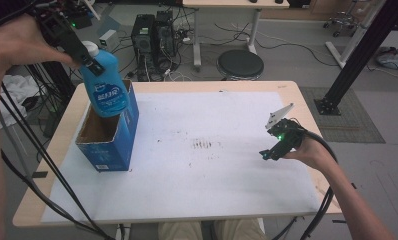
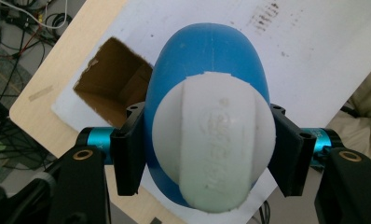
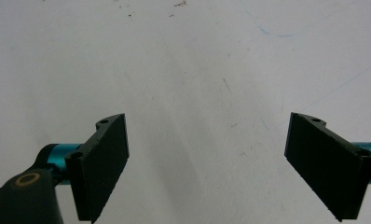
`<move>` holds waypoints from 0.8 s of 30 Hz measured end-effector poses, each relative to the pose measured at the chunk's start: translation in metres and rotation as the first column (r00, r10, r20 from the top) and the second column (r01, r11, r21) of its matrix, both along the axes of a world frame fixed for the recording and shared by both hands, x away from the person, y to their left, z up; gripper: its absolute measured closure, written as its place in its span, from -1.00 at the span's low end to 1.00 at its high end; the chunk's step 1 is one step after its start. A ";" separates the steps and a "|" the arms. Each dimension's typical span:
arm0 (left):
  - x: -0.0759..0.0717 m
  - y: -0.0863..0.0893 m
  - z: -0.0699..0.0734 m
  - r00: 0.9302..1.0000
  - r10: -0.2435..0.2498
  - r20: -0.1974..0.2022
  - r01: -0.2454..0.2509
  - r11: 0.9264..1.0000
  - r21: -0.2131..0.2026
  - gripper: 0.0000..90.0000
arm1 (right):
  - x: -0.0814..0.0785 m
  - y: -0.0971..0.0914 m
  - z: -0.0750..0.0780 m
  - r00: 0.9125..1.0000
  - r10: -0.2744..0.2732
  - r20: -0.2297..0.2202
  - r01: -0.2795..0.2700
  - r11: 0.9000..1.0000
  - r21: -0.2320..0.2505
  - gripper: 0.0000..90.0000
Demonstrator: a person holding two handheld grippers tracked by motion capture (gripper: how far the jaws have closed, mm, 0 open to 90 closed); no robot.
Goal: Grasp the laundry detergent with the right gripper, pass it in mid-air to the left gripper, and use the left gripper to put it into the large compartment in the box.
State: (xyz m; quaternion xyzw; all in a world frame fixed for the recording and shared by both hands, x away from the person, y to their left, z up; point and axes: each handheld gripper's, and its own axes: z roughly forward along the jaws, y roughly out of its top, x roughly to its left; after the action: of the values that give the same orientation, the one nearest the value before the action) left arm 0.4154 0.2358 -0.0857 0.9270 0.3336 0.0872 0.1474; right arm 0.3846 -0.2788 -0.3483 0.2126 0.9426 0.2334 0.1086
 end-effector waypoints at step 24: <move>0.007 0.029 -0.070 0.996 0.048 -0.079 -0.043 0.997 0.063 -0.15 | -0.004 -0.005 -0.014 1.000 -0.030 -0.009 0.030 1.000 -0.001 -0.71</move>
State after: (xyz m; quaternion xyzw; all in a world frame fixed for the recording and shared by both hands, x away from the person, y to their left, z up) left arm 0.4228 0.2649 -0.1553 0.9260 0.3575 0.0634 0.1033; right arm 0.3801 -0.2838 -0.3624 0.2276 0.9398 0.2306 0.1082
